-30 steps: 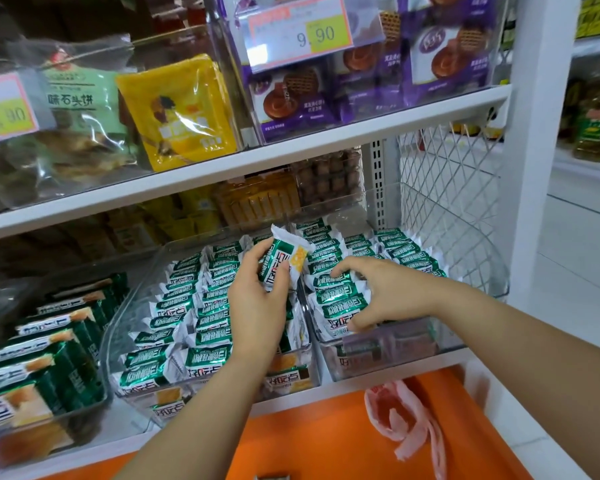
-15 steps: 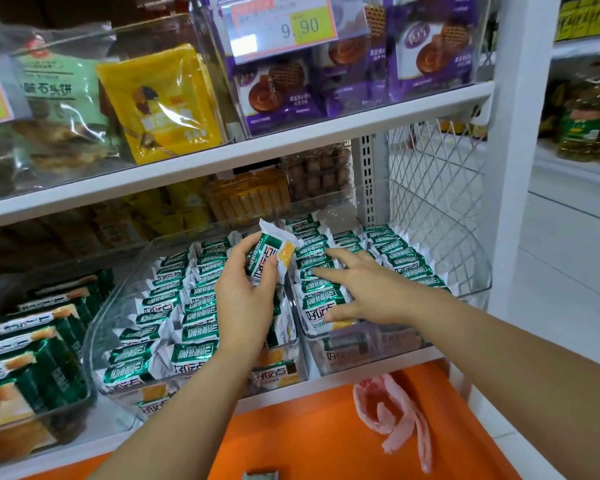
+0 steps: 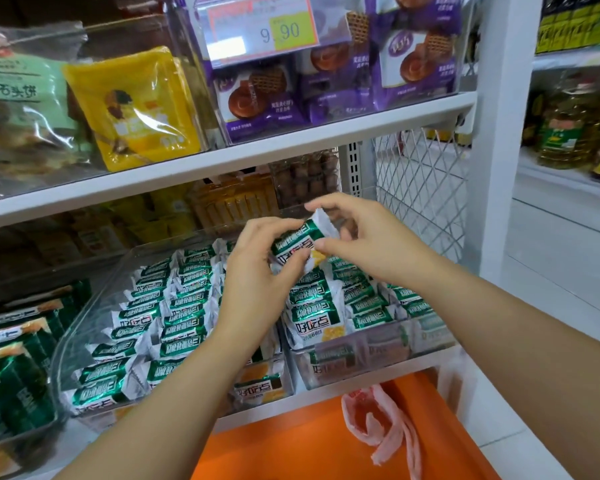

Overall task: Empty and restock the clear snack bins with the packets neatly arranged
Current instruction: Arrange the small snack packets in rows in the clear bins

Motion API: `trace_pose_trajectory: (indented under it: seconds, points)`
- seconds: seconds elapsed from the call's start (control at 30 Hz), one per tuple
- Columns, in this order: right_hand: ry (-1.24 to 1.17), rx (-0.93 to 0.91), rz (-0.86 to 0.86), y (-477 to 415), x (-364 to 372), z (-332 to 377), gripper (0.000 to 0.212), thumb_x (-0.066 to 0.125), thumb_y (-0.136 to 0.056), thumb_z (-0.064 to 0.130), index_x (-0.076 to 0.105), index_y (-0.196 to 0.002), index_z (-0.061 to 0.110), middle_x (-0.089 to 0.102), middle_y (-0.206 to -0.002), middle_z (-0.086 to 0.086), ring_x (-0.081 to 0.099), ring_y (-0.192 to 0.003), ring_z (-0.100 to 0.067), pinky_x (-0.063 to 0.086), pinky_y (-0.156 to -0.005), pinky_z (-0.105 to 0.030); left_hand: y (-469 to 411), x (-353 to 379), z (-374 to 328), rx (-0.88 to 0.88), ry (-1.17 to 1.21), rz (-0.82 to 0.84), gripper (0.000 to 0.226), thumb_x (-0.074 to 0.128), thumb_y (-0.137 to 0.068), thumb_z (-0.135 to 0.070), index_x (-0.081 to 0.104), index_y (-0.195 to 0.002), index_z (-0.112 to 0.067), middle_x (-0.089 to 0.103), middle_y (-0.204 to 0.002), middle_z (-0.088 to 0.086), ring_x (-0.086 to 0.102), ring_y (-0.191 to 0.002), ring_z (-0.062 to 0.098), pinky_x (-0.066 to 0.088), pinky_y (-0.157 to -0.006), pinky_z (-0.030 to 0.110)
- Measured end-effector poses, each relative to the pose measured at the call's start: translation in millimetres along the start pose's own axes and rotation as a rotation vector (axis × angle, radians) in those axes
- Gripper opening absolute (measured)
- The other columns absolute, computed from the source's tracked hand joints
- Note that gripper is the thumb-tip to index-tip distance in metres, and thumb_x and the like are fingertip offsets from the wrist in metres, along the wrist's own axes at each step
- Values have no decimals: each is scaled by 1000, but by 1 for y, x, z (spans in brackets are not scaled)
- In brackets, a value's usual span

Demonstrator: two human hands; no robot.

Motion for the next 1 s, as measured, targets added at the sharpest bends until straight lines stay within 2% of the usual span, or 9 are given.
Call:
trace_pose_trajectory:
  seconds: [0.1,0.27,0.33,0.43,0.53,0.67,0.77,0.87,1.0]
  points:
    - [-7,88,-26,-2,-6,-17,31,69,-86,17,56,-111,31,55,-96,16,45,-58,1,41,-63,-19,-9,4,5,-56,6,36,29,68,-86,-24,55,-109,-37,53,-104,-22,51,-100,-9,37,-84,3]
    - [73,297,-261,-6,-18,-66,33,66,-88,10,56,-119,16,57,-117,-3,54,-96,-16,39,-71,-23,-34,7,53,-433,-113,217,40,58,-94,-33,53,-131,-22,57,-126,-3,56,-97,10,40,-86,25]
    - [131,359,-332,-18,-20,-82,32,64,-89,10,56,-120,9,59,-122,-9,57,-102,-25,41,-77,-26,-36,15,65,-479,-139,306,36,57,-94,-27,53,-129,-21,58,-107,0,52,-74,11,44,-77,31]
    - [151,424,-366,-50,-20,-109,26,67,-85,8,59,-108,-1,63,-111,-21,61,-100,-33,51,-81,-35,-35,21,76,-481,-145,289,23,57,-93,-24,56,-116,-27,59,-92,-2,60,-80,21,50,-76,37]
    - [174,426,-247,-87,-6,-128,17,69,-81,4,55,-91,5,62,-114,-19,60,-104,-33,51,-84,-38,-37,21,86,-471,-92,261,28,58,-91,-20,58,-117,-27,65,-93,2,63,-82,15,51,-72,31]
    - [181,540,-18,-113,27,-143,31,72,-80,6,55,-106,10,59,-102,-2,60,-81,-21,50,-55,-18,-33,23,92,-502,-39,246,32,56,-90,-17,54,-118,-34,43,-61,-7,36,-31,3,24,-34,13]
    - [156,592,-87,-119,38,-156,56,73,-81,10,45,-129,12,58,-122,-10,62,-86,-23,54,-66,-31,-33,23,95,-497,-45,241,35,54,-90,-19,54,-121,-34,44,-66,-5,37,-32,4,23,-34,13]
    - [131,608,-138,-114,38,-161,59,76,-80,18,41,-126,9,61,-118,-14,63,-94,-28,51,-73,-32,-35,25,100,-489,-65,245,35,54,-89,-20,55,-122,-34,47,-70,-3,38,-34,5,24,-34,14]
    - [232,549,-81,-107,30,-146,56,72,-84,25,40,-128,9,56,-111,-9,56,-71,-15,42,-53,-22,-36,25,97,-448,-100,258,37,54,-90,-20,55,-126,-30,46,-70,-3,35,-37,5,22,-35,14]
Point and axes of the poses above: each hand's wrist, its own y-axis away from the middle knuckle, its own x-axis out of the palm, z = x × y, the point moved 3 cm from there along -y, towards the middle knuckle
